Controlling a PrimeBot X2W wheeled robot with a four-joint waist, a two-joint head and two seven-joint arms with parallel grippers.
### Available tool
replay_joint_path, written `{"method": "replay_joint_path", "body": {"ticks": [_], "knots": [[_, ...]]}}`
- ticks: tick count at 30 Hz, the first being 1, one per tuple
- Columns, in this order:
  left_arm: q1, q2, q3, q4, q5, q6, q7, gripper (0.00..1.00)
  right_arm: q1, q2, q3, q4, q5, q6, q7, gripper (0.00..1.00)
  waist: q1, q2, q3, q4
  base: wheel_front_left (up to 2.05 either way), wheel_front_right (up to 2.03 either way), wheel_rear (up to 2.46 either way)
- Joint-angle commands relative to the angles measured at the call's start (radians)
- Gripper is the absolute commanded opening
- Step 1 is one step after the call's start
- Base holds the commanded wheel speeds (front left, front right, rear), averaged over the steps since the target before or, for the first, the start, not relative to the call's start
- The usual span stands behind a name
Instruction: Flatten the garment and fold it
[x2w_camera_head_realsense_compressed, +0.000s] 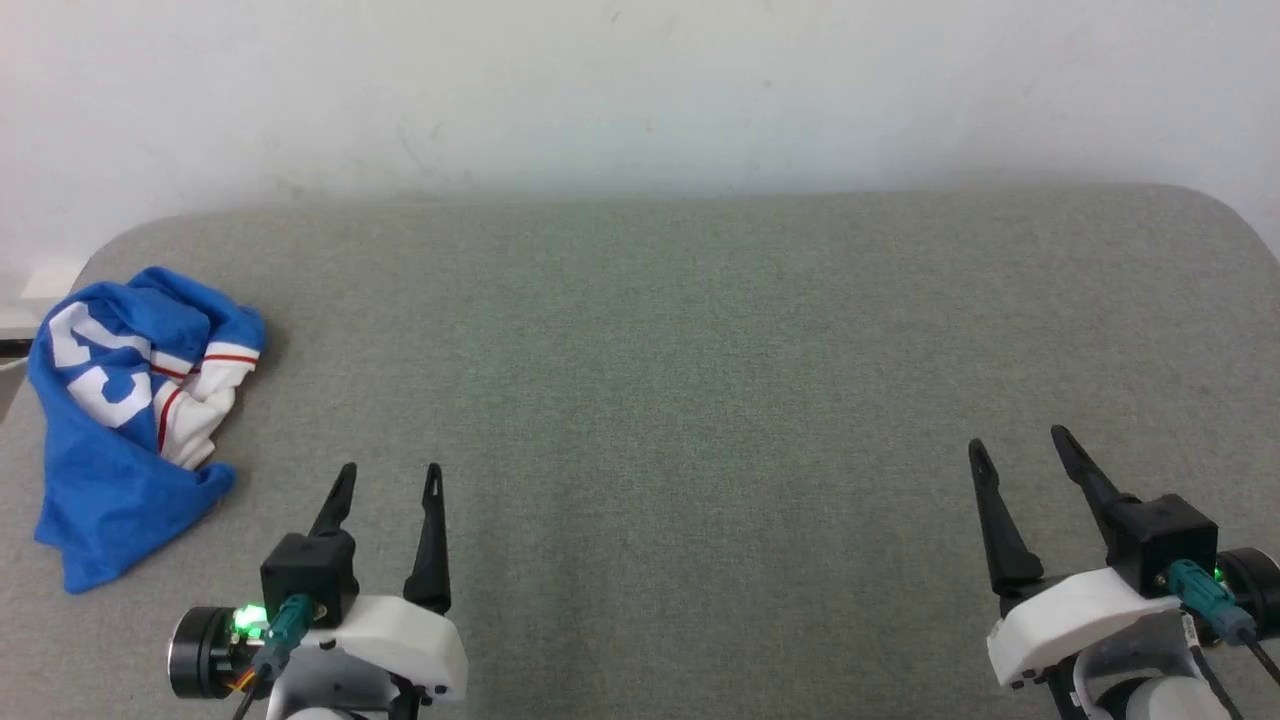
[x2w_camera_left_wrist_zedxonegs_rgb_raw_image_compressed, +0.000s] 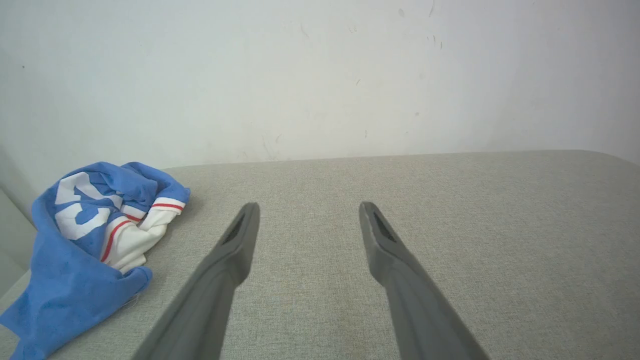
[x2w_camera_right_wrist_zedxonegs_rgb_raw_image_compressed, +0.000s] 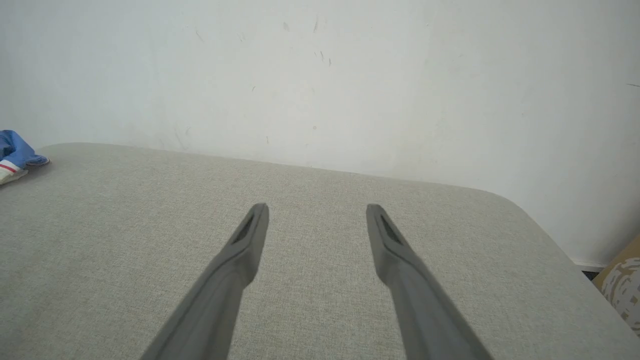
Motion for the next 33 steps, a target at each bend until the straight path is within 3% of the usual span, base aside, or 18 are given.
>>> {"method": "replay_joint_path", "body": {"ticks": [1, 33], "knots": [[0.010, 0.000, -0.002, 0.004, -0.010, 0.008, -0.010, 1.00, 0.010, 0.001, -0.001, 0.001, 0.007, 0.000, -0.011, 1.00, 0.0000, -0.0001, -0.001, 0.005, 0.00, 0.00, 0.00], [0.040, 0.000, -0.004, 0.001, -0.018, 0.021, -0.077, 1.00, 0.037, 0.002, 0.012, 0.008, 0.035, -0.001, -0.077, 1.00, 0.0000, -0.0001, -0.023, 0.201, 0.00, 0.00, 0.00]]}}
